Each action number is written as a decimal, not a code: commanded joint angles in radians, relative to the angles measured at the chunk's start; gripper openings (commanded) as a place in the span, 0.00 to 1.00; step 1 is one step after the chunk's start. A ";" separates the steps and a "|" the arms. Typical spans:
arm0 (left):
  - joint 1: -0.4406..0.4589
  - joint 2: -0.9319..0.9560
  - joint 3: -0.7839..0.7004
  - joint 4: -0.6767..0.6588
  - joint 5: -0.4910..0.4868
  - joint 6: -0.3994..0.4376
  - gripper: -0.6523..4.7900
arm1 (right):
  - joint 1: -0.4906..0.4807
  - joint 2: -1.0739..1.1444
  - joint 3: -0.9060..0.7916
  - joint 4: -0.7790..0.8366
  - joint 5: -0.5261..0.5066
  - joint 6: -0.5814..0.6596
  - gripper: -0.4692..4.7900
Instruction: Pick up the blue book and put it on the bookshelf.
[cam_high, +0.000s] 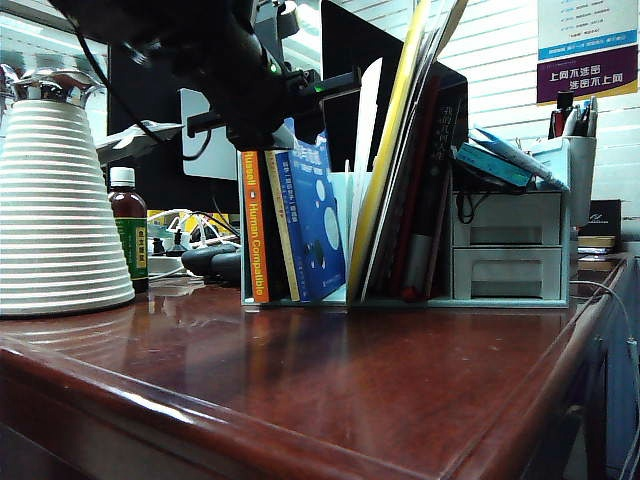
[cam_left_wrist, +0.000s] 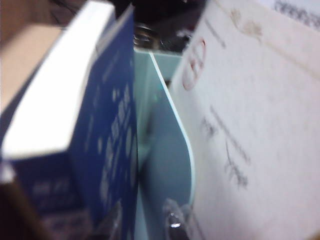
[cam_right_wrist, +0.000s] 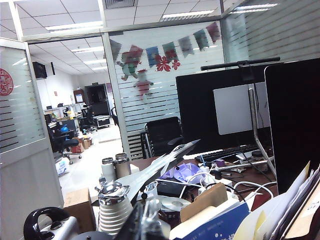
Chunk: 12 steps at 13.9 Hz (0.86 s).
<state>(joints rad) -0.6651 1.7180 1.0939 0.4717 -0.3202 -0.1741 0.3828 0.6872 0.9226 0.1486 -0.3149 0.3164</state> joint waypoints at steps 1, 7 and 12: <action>-0.038 -0.072 0.002 -0.129 -0.125 0.001 0.41 | 0.001 -0.001 0.004 0.012 0.005 -0.003 0.08; -0.008 0.016 0.016 0.080 -0.087 0.000 0.15 | 0.001 -0.002 0.004 0.012 0.002 -0.003 0.08; 0.008 -0.043 0.187 -0.025 -0.087 0.138 0.68 | 0.000 -0.007 0.004 0.011 0.050 -0.003 0.08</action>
<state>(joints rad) -0.6575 1.7020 1.2797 0.4568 -0.4038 -0.0605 0.3828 0.6842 0.9226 0.1467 -0.2684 0.3161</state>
